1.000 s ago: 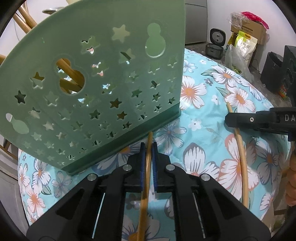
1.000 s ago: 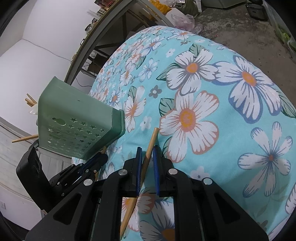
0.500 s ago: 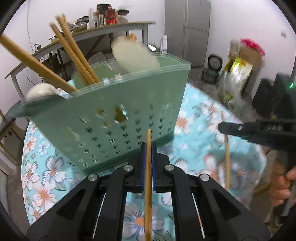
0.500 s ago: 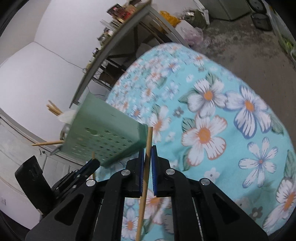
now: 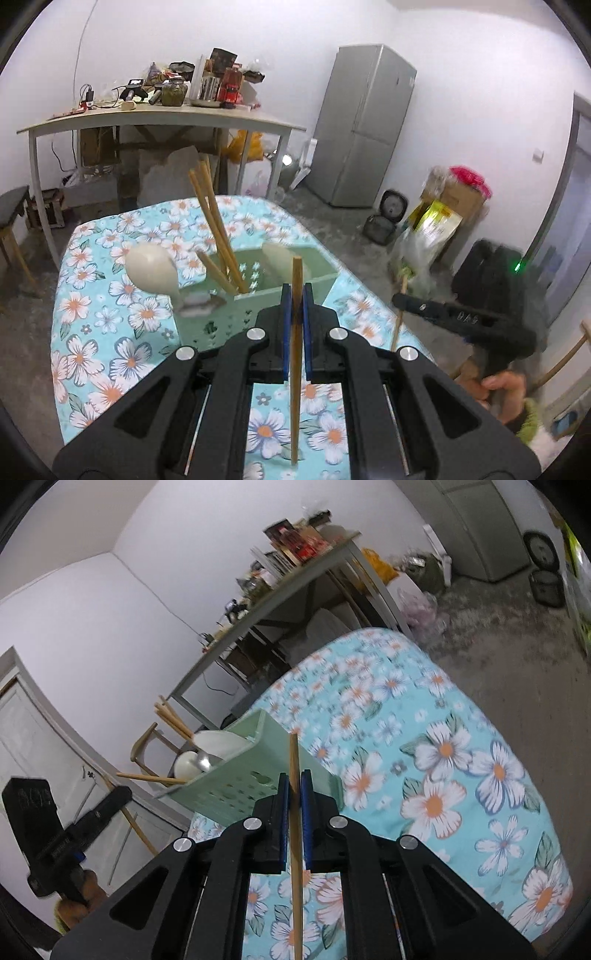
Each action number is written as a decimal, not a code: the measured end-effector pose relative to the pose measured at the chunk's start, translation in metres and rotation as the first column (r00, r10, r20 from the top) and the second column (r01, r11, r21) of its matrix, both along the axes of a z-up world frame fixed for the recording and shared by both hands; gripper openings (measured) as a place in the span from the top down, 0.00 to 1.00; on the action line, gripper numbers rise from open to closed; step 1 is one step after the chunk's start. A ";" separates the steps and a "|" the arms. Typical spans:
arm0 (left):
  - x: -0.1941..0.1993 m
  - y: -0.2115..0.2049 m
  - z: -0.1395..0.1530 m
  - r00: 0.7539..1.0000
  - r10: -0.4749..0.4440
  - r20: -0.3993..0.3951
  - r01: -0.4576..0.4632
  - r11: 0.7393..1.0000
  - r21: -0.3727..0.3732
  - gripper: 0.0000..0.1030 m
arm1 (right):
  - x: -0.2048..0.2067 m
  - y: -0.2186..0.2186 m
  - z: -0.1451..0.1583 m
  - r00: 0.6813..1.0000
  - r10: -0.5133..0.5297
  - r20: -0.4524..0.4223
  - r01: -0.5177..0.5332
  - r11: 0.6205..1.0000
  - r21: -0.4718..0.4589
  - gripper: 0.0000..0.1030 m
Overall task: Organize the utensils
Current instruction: 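Lift both held chopsticks up over the green holder, then lower the left gripper's chopstick into the green holder and open it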
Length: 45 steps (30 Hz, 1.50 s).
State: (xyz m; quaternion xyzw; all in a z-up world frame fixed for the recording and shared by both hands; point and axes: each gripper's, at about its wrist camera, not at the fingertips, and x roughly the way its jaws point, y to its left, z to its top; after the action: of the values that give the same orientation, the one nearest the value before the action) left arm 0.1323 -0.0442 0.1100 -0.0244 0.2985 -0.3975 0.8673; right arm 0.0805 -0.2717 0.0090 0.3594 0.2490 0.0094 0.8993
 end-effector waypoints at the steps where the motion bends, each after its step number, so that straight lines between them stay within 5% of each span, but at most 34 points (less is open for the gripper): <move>1: 0.000 0.004 0.006 1.000 -0.003 -0.002 0.003 1.000 -0.024 0.95 | -0.001 0.000 0.003 1.000 0.001 0.006 -0.001 1.000 -0.006 0.94; 10: -0.010 0.007 0.076 0.994 -0.050 0.100 0.065 0.986 -0.152 0.95 | -0.008 -0.001 0.023 0.999 -0.011 0.053 0.013 0.999 -0.040 0.94; 20: -0.009 -0.032 0.126 0.963 -0.038 0.265 0.095 0.974 -0.205 0.95 | -0.016 -0.007 0.025 0.998 -0.018 0.064 0.020 0.999 -0.030 0.94; 29: 0.019 -0.062 0.119 0.942 0.052 0.330 -0.003 0.989 -0.146 0.95 | -0.015 -0.023 0.011 0.998 -0.029 0.057 0.028 1.000 0.012 0.94; 45: 0.065 -0.099 0.060 0.955 0.088 0.282 -0.075 0.996 -0.055 0.95 | -0.004 -0.028 -0.005 0.998 -0.012 0.054 0.008 0.998 0.059 0.94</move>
State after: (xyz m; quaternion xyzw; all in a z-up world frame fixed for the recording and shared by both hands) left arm 0.1973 -0.1428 0.1701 0.0017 0.1609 -0.3672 0.9161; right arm 0.0767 -0.2995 0.0039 0.3868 0.2224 0.0220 0.8947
